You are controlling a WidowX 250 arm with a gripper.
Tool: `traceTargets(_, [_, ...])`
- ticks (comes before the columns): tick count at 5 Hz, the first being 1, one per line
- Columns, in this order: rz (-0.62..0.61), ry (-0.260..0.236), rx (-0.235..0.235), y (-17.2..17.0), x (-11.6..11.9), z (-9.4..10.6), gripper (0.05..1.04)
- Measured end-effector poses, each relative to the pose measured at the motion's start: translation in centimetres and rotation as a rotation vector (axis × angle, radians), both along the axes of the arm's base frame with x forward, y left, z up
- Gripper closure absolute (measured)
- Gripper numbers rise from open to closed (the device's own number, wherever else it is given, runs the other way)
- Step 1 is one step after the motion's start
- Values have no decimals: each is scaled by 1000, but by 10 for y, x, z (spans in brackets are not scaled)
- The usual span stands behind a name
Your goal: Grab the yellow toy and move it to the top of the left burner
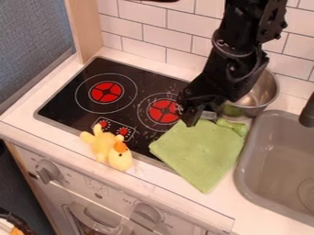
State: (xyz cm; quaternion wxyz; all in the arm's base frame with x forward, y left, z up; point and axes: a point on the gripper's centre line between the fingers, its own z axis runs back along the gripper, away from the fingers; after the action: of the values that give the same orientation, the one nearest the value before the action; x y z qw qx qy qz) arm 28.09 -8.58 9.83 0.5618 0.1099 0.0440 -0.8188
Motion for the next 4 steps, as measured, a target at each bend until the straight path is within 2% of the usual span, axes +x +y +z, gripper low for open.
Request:
traceTargets(1, [-5,34,17,2,-4,-10,84])
traceTargets(2, [9,69,42,27,-16,-15,84])
traceTargets(3, [59,99,40,59,-22,-23,84])
traceTargets(4, [91,143,69,77,-23,-26,84])
